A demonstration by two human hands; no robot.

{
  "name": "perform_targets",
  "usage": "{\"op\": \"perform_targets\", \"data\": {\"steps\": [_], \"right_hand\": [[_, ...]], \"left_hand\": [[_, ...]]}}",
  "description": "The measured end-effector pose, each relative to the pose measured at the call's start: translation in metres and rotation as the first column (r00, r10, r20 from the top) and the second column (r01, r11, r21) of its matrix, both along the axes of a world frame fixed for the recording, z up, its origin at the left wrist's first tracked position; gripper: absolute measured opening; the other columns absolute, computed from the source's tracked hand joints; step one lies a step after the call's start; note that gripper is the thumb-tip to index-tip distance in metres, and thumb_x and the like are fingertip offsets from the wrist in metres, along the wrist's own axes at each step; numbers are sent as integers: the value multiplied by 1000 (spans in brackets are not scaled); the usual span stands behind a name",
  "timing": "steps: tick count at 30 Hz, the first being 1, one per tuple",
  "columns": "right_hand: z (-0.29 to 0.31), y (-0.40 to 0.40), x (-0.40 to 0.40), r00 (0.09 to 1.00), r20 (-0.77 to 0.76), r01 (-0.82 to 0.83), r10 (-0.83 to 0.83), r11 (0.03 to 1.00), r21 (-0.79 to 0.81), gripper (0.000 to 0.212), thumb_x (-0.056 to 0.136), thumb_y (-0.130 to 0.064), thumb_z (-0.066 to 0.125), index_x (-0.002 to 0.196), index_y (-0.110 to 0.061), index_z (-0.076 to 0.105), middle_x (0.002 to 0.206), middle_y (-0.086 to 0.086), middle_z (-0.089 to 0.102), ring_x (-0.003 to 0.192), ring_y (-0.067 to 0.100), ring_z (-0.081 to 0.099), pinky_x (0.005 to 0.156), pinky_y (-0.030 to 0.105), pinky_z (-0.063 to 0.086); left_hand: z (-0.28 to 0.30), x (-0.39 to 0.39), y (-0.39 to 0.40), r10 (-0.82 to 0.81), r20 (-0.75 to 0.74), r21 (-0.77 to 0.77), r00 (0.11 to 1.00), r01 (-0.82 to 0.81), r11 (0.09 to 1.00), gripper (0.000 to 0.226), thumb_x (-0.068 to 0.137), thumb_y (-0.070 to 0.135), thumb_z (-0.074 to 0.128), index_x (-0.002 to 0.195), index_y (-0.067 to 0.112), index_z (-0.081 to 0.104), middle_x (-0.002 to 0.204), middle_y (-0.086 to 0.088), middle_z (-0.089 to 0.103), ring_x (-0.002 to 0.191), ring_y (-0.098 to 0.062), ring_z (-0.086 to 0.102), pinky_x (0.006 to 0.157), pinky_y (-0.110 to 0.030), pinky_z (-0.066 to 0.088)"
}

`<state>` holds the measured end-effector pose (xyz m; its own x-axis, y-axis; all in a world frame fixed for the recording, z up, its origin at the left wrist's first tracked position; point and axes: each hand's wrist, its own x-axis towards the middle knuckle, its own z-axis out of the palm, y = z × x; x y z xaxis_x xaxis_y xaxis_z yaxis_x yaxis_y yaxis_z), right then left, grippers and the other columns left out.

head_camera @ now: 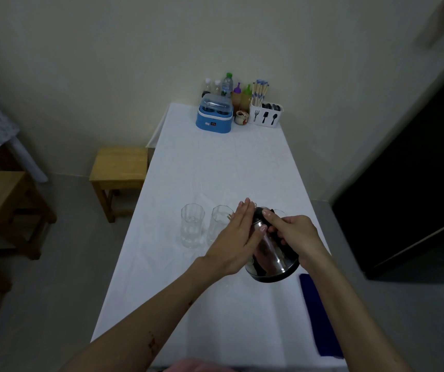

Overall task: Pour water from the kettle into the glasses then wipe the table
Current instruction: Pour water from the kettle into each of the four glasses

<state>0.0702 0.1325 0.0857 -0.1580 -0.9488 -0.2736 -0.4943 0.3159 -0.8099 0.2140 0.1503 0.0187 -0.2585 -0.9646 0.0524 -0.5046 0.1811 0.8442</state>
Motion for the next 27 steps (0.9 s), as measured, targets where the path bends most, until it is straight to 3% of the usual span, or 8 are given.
{"op": "perform_targets", "data": {"steps": [7,12,15,17,19,23,27], "right_hand": [[-16,13,-2,980,136,146,-148,989,23,54,77,-61,74,73,-7,75,72,5,73,70,21,65,66,31,50],[-31,29,-1,916,309,231,-255,966,114,49,68,-60,81,56,-15,64,60,-1,64,60,18,56,61,29,43],[-37,36,0,868,409,251,-281,960,126,42,73,-48,83,62,-11,65,59,-1,64,62,17,59,58,27,44],[-39,39,0,840,460,261,-288,957,124,35,76,-42,82,73,-8,72,69,2,71,70,18,65,60,27,47],[-40,43,-3,827,486,263,-281,959,108,29,79,-37,81,80,-8,75,72,1,72,67,14,65,58,24,47],[-37,43,-19,832,512,232,-214,972,29,23,82,-29,79,78,-7,73,59,-5,68,55,6,59,51,18,44],[-25,34,-41,854,473,244,-216,970,1,44,74,-46,81,84,-3,76,70,2,70,68,15,64,62,27,46]], "left_hand": [[5,4,4,-61,-1,-5,998,61,998,62,102,45,27,154,17,8,162,8,-3,146,1,-10,121,-26,2],[9,5,8,-132,58,-32,990,134,991,60,103,41,27,154,15,8,162,6,-2,146,0,-9,120,-23,-1],[9,4,8,-152,102,-64,983,158,985,59,104,40,27,153,13,10,162,4,-1,146,-1,-10,120,-24,-1],[10,1,8,-161,140,-99,977,176,979,58,104,39,26,153,12,11,163,2,0,147,-3,-10,121,-26,-1],[12,-3,8,-162,173,-142,972,187,972,59,104,40,25,153,11,12,163,1,1,147,-4,-10,121,-26,-1],[18,-16,6,-149,197,-217,969,191,957,59,104,40,24,153,12,10,163,3,0,147,-3,-12,121,-26,-2],[27,-35,3,-142,170,-231,975,180,956,58,104,36,26,153,11,8,162,1,-2,147,-5,-12,120,-26,-3]]}}
